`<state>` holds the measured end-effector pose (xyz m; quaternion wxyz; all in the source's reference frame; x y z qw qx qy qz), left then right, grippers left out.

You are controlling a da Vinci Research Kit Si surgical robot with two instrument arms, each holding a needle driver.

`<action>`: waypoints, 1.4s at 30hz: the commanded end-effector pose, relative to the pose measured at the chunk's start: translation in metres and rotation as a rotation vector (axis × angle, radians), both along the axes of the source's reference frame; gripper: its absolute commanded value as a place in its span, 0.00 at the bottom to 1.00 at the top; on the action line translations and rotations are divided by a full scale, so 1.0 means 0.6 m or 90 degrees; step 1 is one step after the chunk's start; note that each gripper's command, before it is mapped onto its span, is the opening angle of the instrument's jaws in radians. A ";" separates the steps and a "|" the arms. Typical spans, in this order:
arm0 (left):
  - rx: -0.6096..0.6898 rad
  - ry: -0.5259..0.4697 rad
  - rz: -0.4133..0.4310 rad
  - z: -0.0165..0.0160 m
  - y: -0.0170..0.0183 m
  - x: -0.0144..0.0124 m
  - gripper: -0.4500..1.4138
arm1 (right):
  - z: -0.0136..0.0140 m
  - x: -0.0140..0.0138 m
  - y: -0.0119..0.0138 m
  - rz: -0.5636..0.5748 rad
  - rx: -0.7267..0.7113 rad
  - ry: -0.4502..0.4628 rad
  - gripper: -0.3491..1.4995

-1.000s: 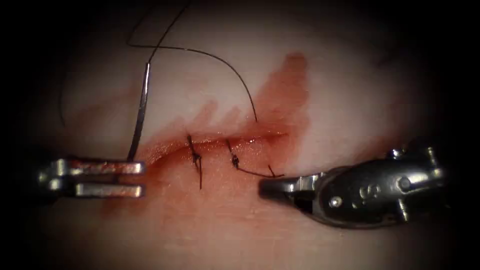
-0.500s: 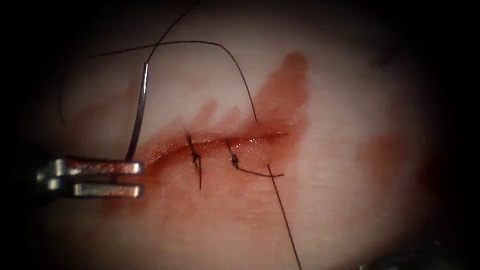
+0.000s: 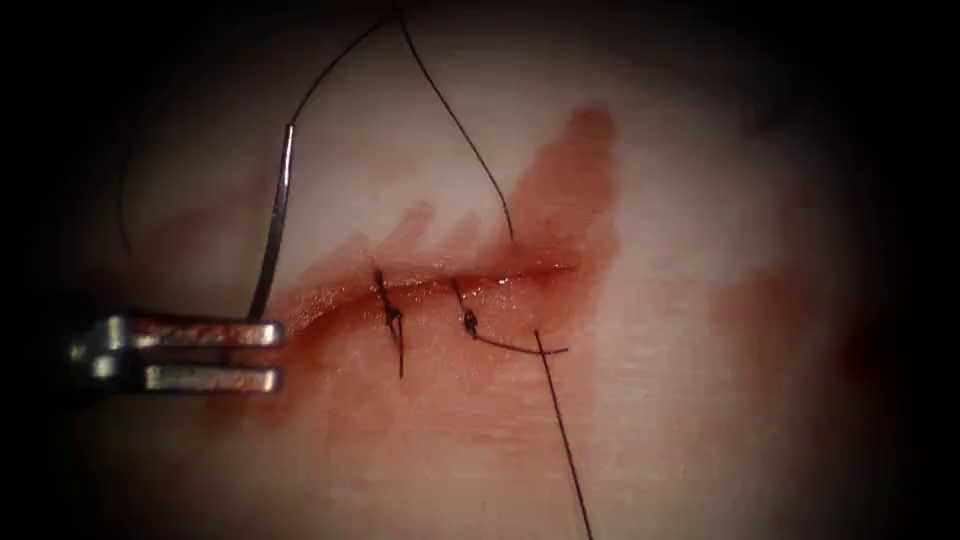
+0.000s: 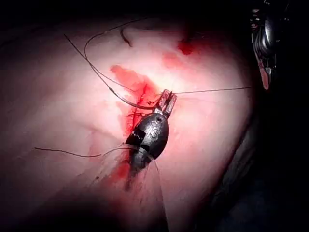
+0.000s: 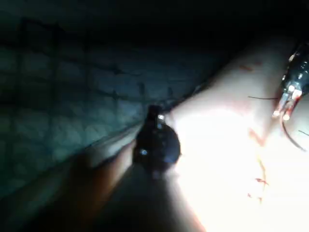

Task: Wound Closure

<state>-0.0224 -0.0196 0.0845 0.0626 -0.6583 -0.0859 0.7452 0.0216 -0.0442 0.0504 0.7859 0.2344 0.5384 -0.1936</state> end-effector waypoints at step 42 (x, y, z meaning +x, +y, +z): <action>0.003 0.000 0.000 0.0014 -0.0010 -0.0016 0.00 | 0.0294 0.0058 0.0146 0.338 -0.121 -0.132 0.15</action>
